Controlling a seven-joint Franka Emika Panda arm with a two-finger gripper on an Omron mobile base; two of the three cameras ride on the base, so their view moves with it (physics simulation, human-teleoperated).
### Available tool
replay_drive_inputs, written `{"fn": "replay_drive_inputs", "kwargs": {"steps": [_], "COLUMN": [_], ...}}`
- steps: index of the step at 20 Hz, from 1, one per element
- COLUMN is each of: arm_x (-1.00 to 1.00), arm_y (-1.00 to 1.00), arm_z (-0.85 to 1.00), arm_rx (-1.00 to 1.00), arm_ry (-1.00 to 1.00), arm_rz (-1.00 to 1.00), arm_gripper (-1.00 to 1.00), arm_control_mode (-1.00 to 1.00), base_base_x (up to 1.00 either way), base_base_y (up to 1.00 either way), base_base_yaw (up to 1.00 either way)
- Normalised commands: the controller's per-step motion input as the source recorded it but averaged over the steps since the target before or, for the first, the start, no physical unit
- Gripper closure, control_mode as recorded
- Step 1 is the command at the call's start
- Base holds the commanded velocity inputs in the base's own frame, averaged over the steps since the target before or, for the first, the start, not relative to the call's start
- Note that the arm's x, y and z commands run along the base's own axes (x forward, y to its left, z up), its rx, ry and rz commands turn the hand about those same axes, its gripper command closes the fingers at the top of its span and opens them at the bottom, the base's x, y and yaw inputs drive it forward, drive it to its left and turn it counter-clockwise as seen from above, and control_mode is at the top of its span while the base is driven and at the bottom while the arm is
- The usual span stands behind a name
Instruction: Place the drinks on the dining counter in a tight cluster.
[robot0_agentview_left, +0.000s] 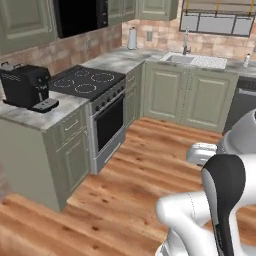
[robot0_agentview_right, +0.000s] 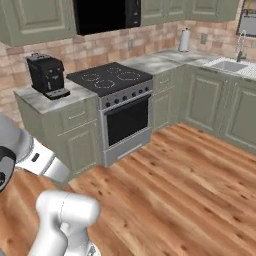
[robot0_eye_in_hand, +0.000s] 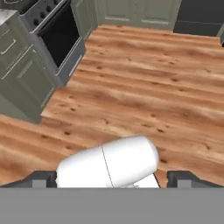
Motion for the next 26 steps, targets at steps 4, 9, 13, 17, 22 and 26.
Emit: {"fn": "replay_drive_inputs", "kwargs": {"steps": [4,9,13,17,22,26], "arm_x": [0.0,0.0,0.0,0.0,0.0,0.0], "arm_y": [0.0,0.0,0.0,0.0,0.0,0.0], "arm_z": [0.0,0.0,0.0,0.0,0.0,0.0], "arm_rx": [0.0,0.0,0.0,0.0,0.0,0.0], "arm_ry": [0.0,0.0,0.0,0.0,0.0,0.0], "arm_rz": [0.0,0.0,0.0,0.0,0.0,0.0], "arm_gripper": [-1.0,-1.0,-1.0,-1.0,-1.0,-1.0], "arm_control_mode": [1.0,1.0,1.0,1.0,1.0,1.0], "base_base_x": [0.9,1.0,1.0,1.0,1.0,1.0], "base_base_y": [0.0,-0.27,-0.52,-0.48,-0.33,-0.29], "base_base_yaw": [-0.42,0.0,0.0,-0.1,-0.22,-0.27]}}
